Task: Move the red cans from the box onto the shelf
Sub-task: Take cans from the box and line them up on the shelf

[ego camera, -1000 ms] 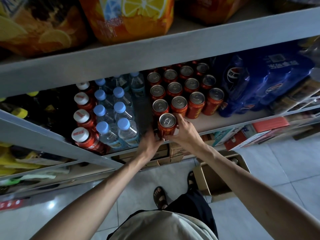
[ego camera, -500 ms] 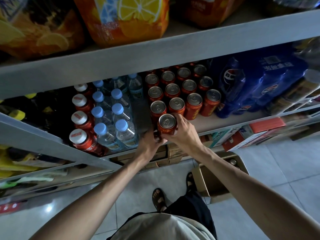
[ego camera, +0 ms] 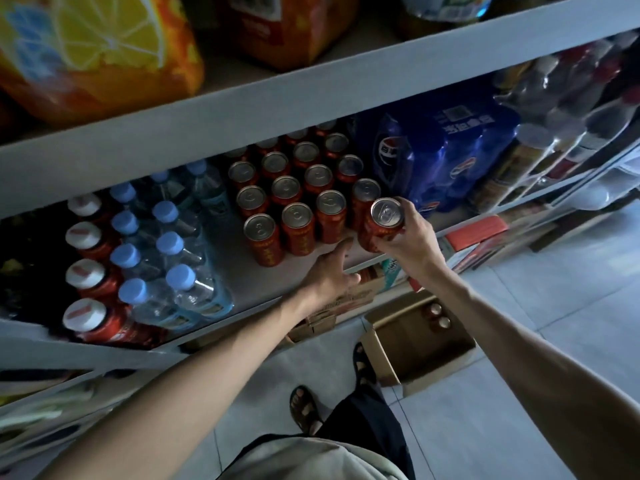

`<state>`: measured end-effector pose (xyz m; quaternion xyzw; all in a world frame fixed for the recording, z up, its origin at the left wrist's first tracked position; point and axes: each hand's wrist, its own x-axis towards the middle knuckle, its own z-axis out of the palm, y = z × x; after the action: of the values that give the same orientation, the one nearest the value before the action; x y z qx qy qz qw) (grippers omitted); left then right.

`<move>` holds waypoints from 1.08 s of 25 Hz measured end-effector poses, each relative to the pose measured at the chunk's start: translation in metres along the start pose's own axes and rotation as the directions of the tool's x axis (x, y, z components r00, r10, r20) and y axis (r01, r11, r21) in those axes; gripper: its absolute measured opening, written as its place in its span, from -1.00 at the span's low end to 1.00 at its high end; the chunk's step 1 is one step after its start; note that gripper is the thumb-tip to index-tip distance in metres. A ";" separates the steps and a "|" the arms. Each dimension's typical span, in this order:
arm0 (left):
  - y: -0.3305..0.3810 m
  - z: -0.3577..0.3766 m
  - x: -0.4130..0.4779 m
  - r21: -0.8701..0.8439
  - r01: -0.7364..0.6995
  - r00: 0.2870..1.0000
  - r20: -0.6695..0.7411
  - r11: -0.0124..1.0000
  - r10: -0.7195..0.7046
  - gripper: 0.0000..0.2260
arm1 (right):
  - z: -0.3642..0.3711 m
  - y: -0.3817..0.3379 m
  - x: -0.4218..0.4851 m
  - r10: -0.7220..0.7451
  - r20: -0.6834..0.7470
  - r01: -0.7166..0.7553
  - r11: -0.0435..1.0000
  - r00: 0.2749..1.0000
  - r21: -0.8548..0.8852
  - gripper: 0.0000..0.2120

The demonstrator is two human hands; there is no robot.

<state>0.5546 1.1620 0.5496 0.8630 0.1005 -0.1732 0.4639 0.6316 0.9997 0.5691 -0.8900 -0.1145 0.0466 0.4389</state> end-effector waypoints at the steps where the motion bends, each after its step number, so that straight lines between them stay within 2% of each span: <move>1: 0.006 0.005 0.007 -0.043 0.005 1.000 0.026 0.999 -0.004 -0.34 | 0.000 0.004 0.003 0.007 0.008 -0.007 1.000 1.000 0.003 -0.31; 4: 0.013 0.015 0.024 -0.163 -0.003 0.998 0.055 0.987 0.012 -0.36 | 0.006 0.020 0.007 0.037 0.045 -0.039 0.998 0.998 0.042 -0.30; 8: 0.007 0.018 0.030 -0.228 0.004 0.999 0.044 0.974 0.006 -0.37 | 0.009 0.029 0.010 0.061 0.052 -0.064 0.996 0.997 0.061 -0.29; 18: 0.001 0.018 0.037 -0.336 0.076 0.994 0.105 0.939 -0.042 -0.34 | 0.022 0.021 0.004 0.054 -0.096 -0.052 0.998 0.994 0.021 -0.33; 22: -0.003 0.008 0.026 -0.308 0.041 0.999 0.018 0.950 -0.038 -0.47 | 0.022 0.015 0.001 0.057 -0.094 -0.057 0.998 0.994 0.004 -0.36; 25: -0.020 -0.008 0.001 -0.296 0.027 0.990 -0.126 0.955 -0.067 -0.67 | 0.023 0.003 -0.008 0.005 -0.083 -0.011 0.997 0.997 -0.078 -0.38; 27: -0.037 -0.022 -0.020 -0.339 0.029 0.972 -0.210 0.940 -0.106 -0.73 | 0.029 -0.012 -0.015 -0.034 -0.043 0.030 0.996 0.998 -0.089 -0.36</move>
<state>0.5282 1.2005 0.5405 0.7819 0.2100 -0.0706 0.5827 0.6094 1.0253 0.5604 -0.9074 -0.1210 0.0145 0.4022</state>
